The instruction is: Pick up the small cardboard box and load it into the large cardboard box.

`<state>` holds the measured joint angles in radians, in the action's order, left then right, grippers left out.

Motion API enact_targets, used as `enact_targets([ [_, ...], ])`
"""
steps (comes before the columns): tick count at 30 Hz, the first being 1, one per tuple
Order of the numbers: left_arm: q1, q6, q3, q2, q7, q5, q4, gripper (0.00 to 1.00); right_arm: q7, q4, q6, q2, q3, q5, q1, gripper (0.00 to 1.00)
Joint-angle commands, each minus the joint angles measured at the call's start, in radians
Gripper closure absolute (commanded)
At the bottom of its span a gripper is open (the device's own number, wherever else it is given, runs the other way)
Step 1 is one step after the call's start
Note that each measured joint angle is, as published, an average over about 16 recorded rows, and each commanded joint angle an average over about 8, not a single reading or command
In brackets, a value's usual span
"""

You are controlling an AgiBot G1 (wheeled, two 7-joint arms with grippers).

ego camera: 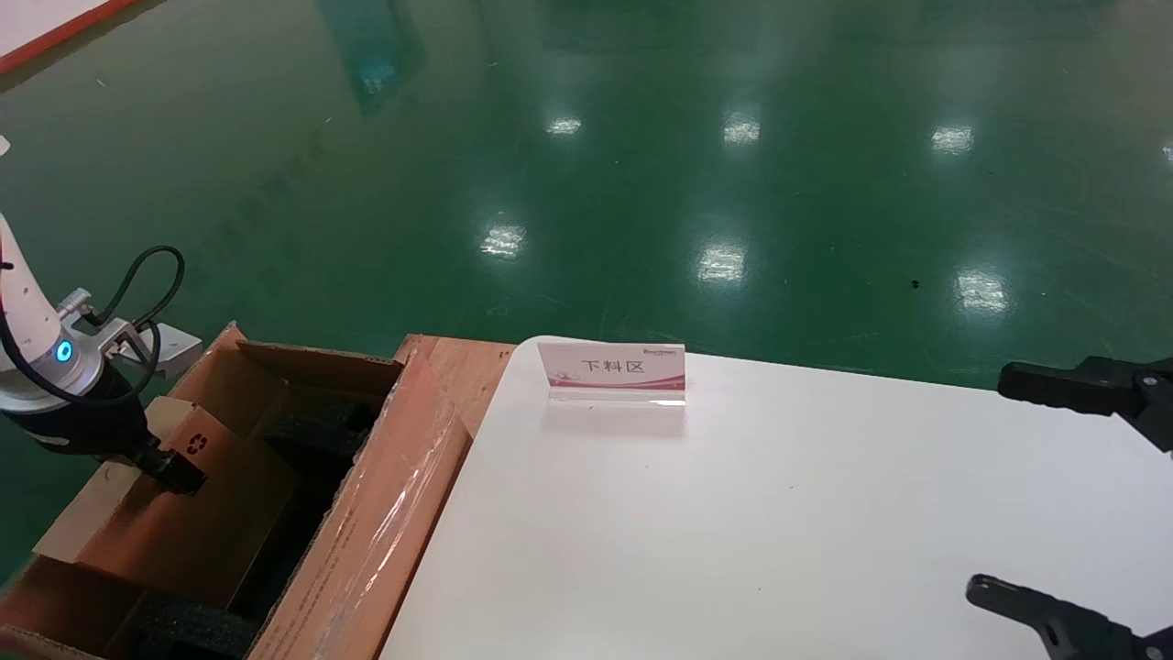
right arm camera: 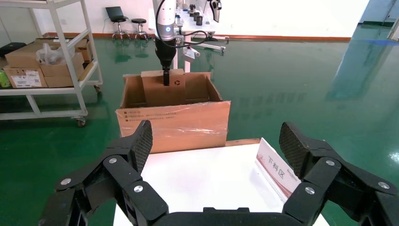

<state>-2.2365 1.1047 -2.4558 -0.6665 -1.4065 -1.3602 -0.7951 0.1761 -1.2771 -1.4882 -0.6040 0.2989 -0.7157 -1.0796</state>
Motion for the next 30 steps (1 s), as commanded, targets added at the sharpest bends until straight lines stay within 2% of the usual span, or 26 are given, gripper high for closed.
enact_targets([
  [1,-0.002,0.001,-0.001,0.001,-0.001,-0.002,-0.002,0.0,0.0,0.0,0.0,0.0,0.0,0.0,0.0,0.0],
  [18,-0.024,-0.018,0.014,0.011,0.017,0.005,-0.03,0.0,0.0,0.0,0.0,0.0,0.0,0.0,0.0,0.0],
  [30,-0.213,-0.132,0.129,0.117,0.2,0.055,-0.302,0.0,0.0,0.001,0.0,0.0,0.001,0.0,0.0,0.0],
])
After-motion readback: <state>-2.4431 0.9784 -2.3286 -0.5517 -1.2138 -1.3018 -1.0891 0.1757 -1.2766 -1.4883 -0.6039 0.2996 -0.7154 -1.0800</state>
